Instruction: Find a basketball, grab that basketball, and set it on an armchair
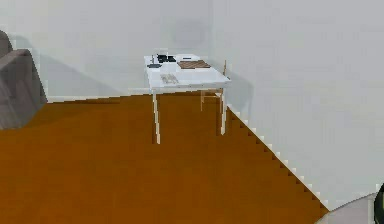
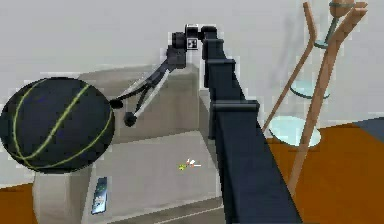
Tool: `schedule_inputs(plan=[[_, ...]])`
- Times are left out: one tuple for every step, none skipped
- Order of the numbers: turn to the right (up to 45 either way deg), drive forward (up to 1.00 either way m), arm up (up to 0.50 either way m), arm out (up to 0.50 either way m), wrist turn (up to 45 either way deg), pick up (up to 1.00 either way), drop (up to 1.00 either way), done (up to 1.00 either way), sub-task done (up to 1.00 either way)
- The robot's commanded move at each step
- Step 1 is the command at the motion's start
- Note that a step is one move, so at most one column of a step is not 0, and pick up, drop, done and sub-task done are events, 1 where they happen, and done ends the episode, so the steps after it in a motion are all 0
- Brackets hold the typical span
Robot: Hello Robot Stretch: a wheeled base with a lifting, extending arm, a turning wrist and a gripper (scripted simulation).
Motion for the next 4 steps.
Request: schedule_inputs(plan=[[0.0,0.00,0.00,0.00,45.0,0.00,0.00,0.00,0.00],[0.0,0.00,0.00,0.00,39.0,0.00,0.00,0.00,0.00],[0.0,0.00,-0.34,0.00,0.0,0.00,0.00,0.00,0.00],[0.0,0.00,-0.32,0.00,0.0,0.00,0.00,0.00,0.00]])
